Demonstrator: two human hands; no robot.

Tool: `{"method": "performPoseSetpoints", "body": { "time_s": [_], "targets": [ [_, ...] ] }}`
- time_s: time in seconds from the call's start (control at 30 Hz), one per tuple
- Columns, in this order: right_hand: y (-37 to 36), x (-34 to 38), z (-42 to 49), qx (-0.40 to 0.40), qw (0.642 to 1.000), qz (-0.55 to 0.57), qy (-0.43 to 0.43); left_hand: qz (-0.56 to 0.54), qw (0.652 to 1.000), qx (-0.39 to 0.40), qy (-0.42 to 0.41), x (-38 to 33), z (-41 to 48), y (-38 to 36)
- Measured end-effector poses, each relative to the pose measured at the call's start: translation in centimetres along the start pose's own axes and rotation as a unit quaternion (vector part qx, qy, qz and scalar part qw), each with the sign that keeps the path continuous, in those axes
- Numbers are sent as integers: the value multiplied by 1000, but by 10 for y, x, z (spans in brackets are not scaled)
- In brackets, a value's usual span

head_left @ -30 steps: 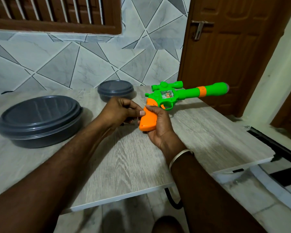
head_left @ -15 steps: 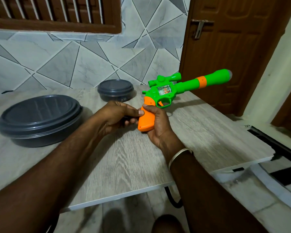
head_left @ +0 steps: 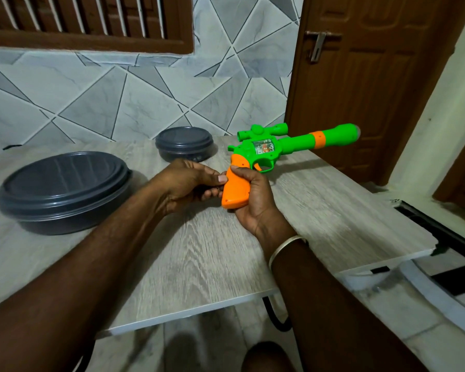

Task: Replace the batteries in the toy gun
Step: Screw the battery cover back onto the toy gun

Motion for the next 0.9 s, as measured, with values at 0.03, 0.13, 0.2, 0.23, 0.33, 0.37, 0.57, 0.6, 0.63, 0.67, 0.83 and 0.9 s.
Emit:
{"method": "performPoseSetpoints", "body": {
  "time_s": [0.03,0.13,0.2,0.23,0.33,0.37,0.57,0.6,0.63,0.67,0.83,0.9],
  "targets": [
    [-1,1,-1,4,1000,7,0,-4,1000,-3,2,0,0,0],
    [-3,4,-3,16,1000,26,-2,-12,1000,-6,11,0,-1,-1],
    [-4,4,-4,16,999,29,-2,-11,1000,-6,3,-1,-2,-2],
    [-4,4,-4,13,1000,26,-3,-12,1000,-7,-8,-4,-3,-3],
    [-1,1,-2,1,999,48,-9,-20,996,-43,-70,-20,-3,12],
    [0,0,-1,-1,998,67,-8,-4,993,-64,-101,-29,-3,21],
    [3,-1,1,0,992,124,-10,417,897,-96,-113,-44,-2,47],
    [3,-1,1,-1,992,122,-11,476,873,-79,-73,-36,2,48],
    [2,-1,1,-2,993,120,-10,516,854,-63,-38,-29,4,50],
    [2,-1,0,-3,993,119,-10,536,842,-54,-15,-25,5,52],
    [3,-1,0,-7,993,117,-8,538,841,-59,-15,-21,7,51],
    [2,-1,0,-8,994,109,-10,535,842,-68,-21,-21,8,51]
  ]
}}
Point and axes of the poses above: each hand's wrist, its own z-axis towards the middle knuckle, its own y-axis out of the back of the hand, x = y × z, the point moved 10 cm from there along z, towards the middle knuckle, and after that the axes turned 14 degrees about -z, right-handed, at the moved point
